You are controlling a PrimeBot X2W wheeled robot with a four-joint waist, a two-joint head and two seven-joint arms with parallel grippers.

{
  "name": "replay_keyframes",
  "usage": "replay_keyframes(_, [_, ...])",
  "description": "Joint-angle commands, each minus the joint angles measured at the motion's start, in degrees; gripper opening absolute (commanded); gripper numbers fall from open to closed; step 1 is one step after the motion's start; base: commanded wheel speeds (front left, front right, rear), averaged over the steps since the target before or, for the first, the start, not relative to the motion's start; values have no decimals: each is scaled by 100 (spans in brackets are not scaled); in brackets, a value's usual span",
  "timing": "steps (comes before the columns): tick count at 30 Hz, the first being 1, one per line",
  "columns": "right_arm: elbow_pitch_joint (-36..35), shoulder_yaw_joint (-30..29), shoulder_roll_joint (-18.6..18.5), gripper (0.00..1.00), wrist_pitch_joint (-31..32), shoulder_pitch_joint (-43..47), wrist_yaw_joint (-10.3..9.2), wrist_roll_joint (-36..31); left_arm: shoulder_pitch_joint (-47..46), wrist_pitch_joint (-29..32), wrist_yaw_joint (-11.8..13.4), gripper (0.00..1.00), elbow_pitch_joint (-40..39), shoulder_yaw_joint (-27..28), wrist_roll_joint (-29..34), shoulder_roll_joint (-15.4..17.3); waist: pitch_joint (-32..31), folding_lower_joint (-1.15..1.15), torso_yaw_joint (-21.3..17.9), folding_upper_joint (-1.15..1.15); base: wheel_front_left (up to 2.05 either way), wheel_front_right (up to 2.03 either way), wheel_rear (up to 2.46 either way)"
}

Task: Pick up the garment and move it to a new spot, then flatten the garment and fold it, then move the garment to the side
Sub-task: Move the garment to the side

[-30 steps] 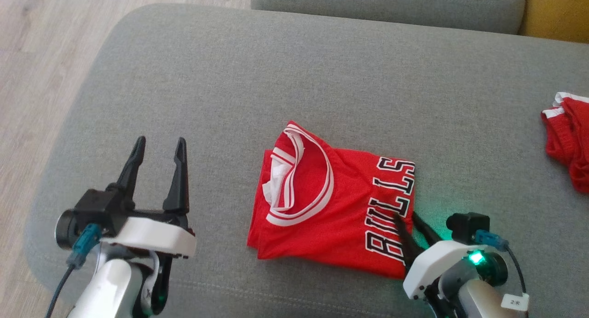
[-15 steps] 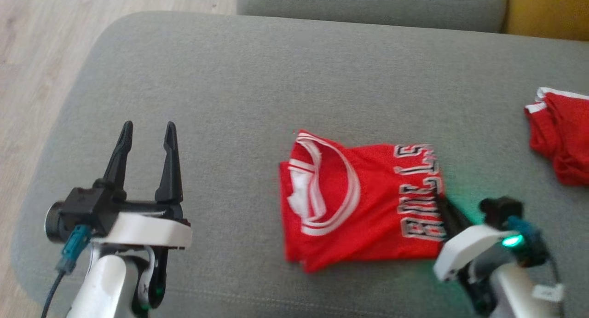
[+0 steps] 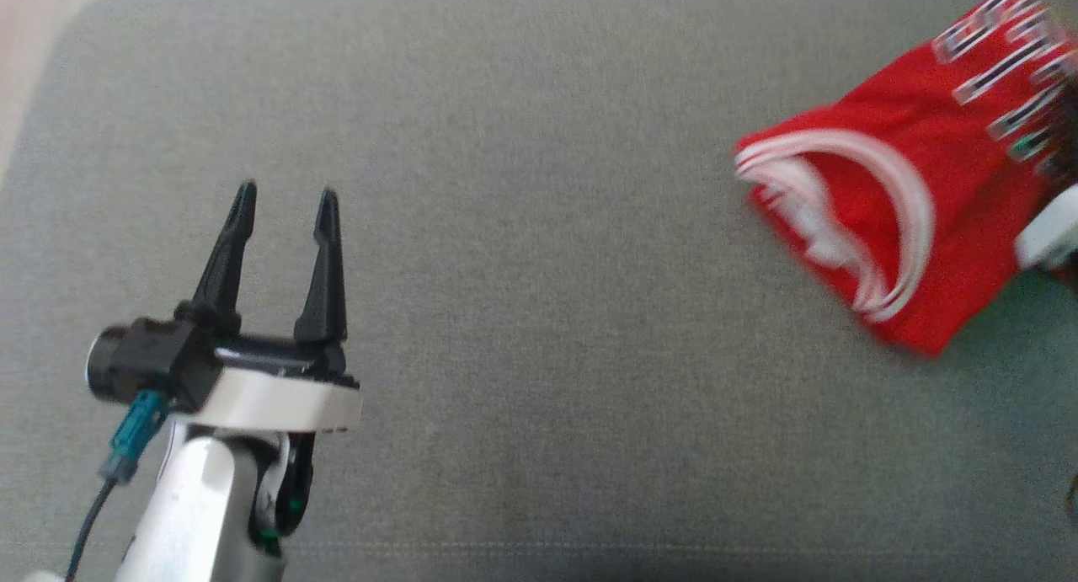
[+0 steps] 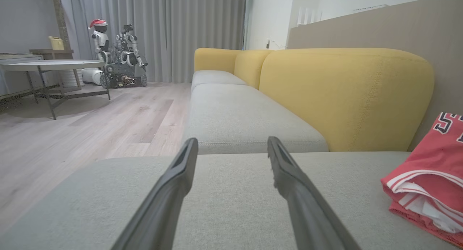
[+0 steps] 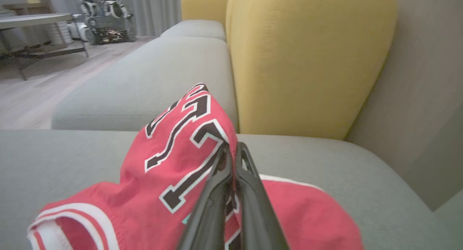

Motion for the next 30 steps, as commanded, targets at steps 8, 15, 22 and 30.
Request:
replay_keyframes(8, [877,-1055,-653,0,1,-1124,-5,-254,-729,-30,-330,100,-200,248,240,-147,932,0,-245,0,0,0,0])
replay_keyframes(15, [1178,-1180,-846,0,-2,-1144,-5,-517,-1024,-30,-555,100,-166,302,385,-238,1243,0,-402,0,0,0,0])
replay_keyframes(22, [1285,-1195,-784,0,-40,-1139,-5,-657,-1173,-30,-696,100,-133,313,495,-347,1368,0,-431,0,0,0,0])
replay_keyframes(30, [1028,-1053,-481,100,-62,-1004,-5,-684,-1106,-30,-763,100,-60,450,552,-395,1283,0,-598,0,0,0,0])
